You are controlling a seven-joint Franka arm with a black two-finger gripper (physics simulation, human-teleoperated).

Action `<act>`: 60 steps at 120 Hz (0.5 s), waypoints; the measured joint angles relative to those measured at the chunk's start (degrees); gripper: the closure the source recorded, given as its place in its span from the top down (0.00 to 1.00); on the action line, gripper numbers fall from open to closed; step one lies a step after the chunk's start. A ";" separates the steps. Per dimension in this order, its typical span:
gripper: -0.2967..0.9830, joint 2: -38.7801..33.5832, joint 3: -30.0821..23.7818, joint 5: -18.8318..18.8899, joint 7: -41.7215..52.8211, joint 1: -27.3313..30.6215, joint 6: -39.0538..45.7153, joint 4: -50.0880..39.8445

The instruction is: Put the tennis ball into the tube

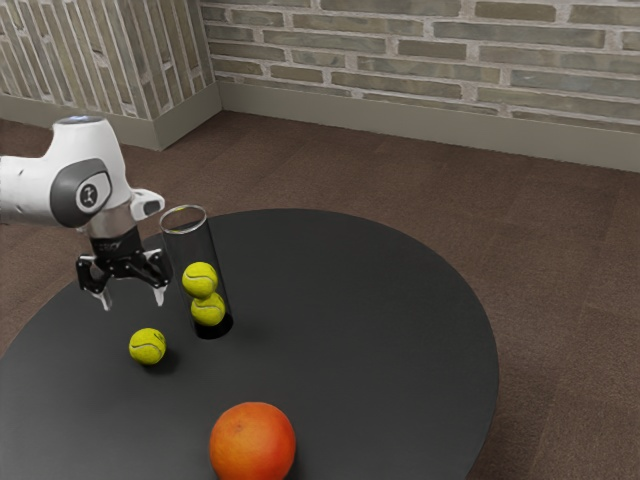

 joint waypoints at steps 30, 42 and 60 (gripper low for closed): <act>0.77 4.05 1.26 -4.78 -1.20 2.22 6.01 -3.14; 0.77 6.50 1.30 -6.91 -0.76 3.51 7.95 -3.01; 0.77 10.81 1.31 -9.74 0.38 2.97 10.52 -1.68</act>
